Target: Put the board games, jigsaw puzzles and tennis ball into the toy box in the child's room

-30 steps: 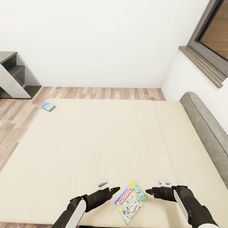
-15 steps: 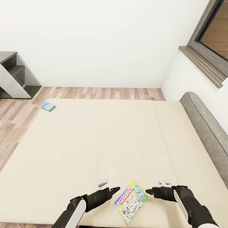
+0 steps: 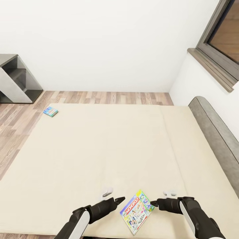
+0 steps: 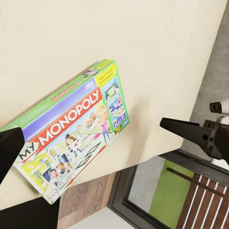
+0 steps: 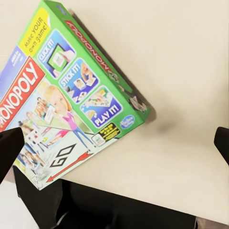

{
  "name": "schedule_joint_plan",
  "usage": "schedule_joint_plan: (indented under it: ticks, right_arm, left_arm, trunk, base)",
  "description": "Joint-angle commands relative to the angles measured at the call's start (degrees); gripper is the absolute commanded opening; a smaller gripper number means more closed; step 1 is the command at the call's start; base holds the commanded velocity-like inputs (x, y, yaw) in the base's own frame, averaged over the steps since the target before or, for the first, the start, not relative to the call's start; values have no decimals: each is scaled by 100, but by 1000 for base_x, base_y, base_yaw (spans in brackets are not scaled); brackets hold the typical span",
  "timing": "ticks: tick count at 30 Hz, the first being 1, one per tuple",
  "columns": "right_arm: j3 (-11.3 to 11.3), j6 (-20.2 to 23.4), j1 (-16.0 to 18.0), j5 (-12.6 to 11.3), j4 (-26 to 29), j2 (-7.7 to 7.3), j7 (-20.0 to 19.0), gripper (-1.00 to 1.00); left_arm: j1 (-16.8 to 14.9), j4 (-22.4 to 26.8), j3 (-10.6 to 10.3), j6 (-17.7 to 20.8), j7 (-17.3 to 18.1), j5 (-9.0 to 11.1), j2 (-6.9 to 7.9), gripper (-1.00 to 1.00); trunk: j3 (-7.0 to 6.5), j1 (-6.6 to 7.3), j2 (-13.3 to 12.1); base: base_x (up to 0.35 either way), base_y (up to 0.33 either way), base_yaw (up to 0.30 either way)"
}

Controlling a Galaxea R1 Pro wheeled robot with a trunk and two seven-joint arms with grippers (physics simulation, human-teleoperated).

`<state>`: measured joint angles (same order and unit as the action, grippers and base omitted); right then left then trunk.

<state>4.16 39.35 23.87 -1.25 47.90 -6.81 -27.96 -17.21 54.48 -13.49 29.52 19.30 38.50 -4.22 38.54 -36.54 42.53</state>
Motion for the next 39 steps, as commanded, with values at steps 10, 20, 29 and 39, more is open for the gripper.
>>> schedule_joint_plan:
  ticks: [10, 20, 29, 39]
  right_arm:
    - [7, 38, -10, -14, 8, 16, -16, 100]
    - [6, 38, -13, -15, 9, 20, -16, 100]
    - [11, 38, -14, -15, 9, 21, -16, 100]
    - [10, 38, -14, -15, 9, 21, -16, 100]
  left_arm:
    - [11, 2, 4, 26, -4, 35, 1, 100]
    - [15, 1, 4, 21, -5, 35, 0, 100]
    - [16, 1, 4, 19, -5, 35, 0, 100]
    - [16, 1, 4, 19, -5, 34, 0, 100]
  trunk:
    - [5, -1, 5]
    - [12, -1, 5]
    - [60, -1, 5]
    - [142, -1, 5]
  base:
    - [0, 0, 0]
    - [0, 0, 0]
    - [0, 0, 0]
    - [0, 0, 0]
